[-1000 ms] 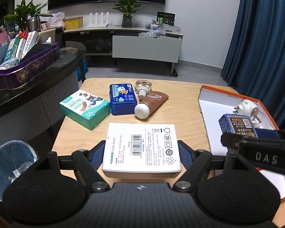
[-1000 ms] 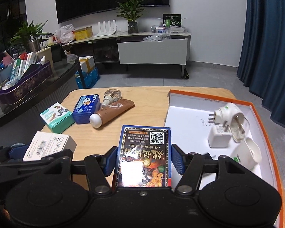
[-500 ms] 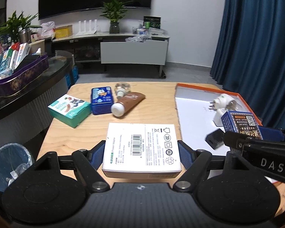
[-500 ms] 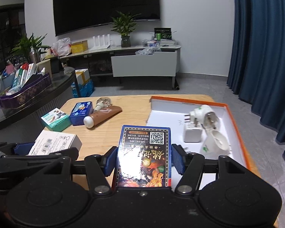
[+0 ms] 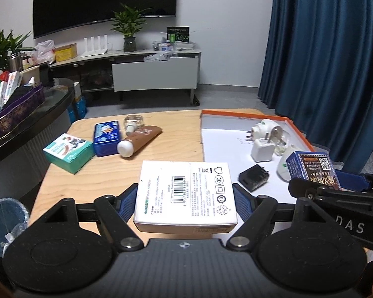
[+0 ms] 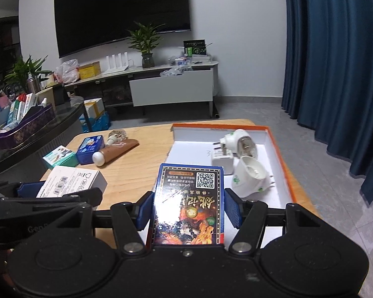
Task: Organize rigid objects
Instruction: 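Lift the white product box and card deck and carry them toward the white box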
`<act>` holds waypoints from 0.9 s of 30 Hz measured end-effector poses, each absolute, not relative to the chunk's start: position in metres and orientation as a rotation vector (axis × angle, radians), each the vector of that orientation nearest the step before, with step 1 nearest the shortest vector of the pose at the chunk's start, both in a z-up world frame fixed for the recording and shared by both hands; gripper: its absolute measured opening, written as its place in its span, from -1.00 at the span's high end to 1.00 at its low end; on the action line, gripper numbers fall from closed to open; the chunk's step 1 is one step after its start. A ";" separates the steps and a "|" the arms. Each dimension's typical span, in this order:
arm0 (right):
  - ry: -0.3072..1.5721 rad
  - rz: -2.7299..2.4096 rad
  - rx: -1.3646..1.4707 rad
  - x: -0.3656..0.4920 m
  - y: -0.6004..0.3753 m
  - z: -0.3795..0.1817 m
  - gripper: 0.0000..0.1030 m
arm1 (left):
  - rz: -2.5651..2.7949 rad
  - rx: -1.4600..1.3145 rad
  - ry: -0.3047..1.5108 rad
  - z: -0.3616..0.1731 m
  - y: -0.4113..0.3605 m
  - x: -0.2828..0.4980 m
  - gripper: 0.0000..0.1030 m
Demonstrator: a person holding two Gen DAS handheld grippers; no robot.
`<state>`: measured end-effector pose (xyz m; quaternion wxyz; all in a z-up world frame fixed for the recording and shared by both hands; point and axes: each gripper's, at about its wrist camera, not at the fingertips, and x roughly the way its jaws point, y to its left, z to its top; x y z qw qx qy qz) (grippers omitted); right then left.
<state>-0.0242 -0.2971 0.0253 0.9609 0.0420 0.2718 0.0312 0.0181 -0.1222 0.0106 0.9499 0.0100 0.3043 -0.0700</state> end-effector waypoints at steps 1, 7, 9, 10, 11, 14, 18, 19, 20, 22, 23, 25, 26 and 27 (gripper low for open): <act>0.548 0.057 0.089 -0.025 -0.300 0.026 -0.40 | -0.147 0.025 0.615 0.011 -0.126 0.019 -0.54; 0.538 0.008 0.106 -0.028 -0.317 0.026 -0.40 | -0.188 0.047 0.602 0.012 -0.144 0.023 -0.54; 0.536 -0.010 0.107 -0.029 -0.323 0.025 -0.40 | -0.201 0.055 0.602 0.011 -0.150 0.024 -0.54; 0.535 -0.018 0.110 -0.029 -0.326 0.025 -0.40 | -0.209 0.054 0.603 0.010 -0.152 0.025 -0.54; 0.534 -0.025 0.114 -0.029 -0.329 0.025 -0.40 | -0.216 0.056 0.602 0.010 -0.155 0.026 -0.54; 0.532 -0.043 0.114 -0.030 -0.336 0.024 -0.40 | -0.233 0.064 0.601 0.008 -0.160 0.028 -0.54; 0.535 -0.055 0.114 -0.029 -0.341 0.022 -0.40 | -0.251 0.060 0.615 0.005 -0.165 0.031 -0.54; 0.535 -0.058 0.111 -0.029 -0.342 0.021 -0.40 | -0.255 0.061 0.616 0.004 -0.165 0.032 -0.54; 0.535 -0.062 0.107 -0.029 -0.343 0.021 -0.40 | -0.258 0.060 0.617 0.004 -0.166 0.032 -0.54; 0.534 -0.067 0.095 -0.030 -0.344 0.020 -0.40 | -0.264 0.055 0.617 0.003 -0.167 0.030 -0.54; 0.535 -0.070 0.095 -0.030 -0.344 0.020 -0.40 | -0.266 0.055 0.618 0.003 -0.167 0.030 -0.54; 0.540 -0.071 0.096 -0.030 -0.346 0.019 -0.40 | -0.271 0.051 0.624 0.002 -0.167 0.031 -0.54; 0.542 -0.073 0.094 -0.030 -0.346 0.018 -0.40 | -0.272 0.049 0.626 0.002 -0.167 0.030 -0.54; 0.543 -0.074 0.093 -0.030 -0.347 0.017 -0.40 | -0.272 0.046 0.629 0.002 -0.167 0.030 -0.54</act>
